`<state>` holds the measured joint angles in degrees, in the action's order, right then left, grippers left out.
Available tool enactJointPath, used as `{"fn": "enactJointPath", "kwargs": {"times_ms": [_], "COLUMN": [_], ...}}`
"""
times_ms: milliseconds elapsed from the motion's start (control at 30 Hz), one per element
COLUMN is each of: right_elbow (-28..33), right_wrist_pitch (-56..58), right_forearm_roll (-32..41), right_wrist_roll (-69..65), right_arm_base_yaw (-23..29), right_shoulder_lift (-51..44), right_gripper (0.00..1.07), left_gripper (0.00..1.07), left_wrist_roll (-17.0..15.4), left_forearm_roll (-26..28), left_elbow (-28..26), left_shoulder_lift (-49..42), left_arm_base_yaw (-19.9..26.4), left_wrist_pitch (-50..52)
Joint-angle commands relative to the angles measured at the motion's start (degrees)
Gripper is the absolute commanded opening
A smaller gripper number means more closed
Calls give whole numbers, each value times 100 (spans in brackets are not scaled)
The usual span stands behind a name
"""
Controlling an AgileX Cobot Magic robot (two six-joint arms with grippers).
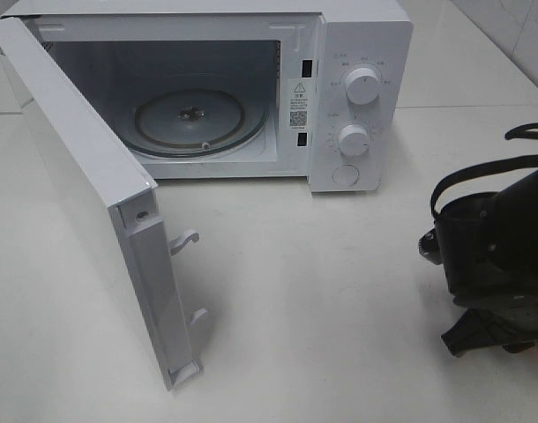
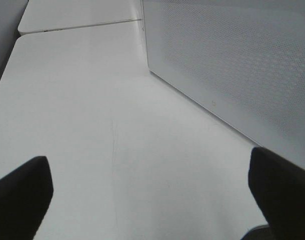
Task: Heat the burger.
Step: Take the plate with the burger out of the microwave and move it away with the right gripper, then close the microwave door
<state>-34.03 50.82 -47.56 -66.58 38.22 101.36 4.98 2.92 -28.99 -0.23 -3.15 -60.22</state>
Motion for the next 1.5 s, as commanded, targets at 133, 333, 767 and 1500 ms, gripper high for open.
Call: {"fn": "enactJointPath", "kwargs": {"times_ms": [133, 333, 767, 1500], "right_elbow": [-269, -516, -779, -372], "right_wrist_pitch": [86, 69, 533, 1398], "right_forearm_roll": [871, 1782, 3948, 3959], "right_wrist_roll": [1249, 2406, 5180, 5455], "right_arm_base_yaw": [0, 0, 0, -143], "right_shoulder_lift": [-837, -1564, -4016, -6939], "right_gripper": [50, 51, 84, 77], "left_gripper": [100, 100, 100, 100], "left_wrist_roll": [-23, -23, -23, -23], "left_forearm_roll": [-6, -6, -6, -6], "left_elbow": [17, 17, 17, 17], "left_shoulder_lift": [-126, -126, -126, -126], "left_arm_base_yaw": [6, 6, 6, 6], "left_wrist_pitch": [69, 69, 69, 69]}}
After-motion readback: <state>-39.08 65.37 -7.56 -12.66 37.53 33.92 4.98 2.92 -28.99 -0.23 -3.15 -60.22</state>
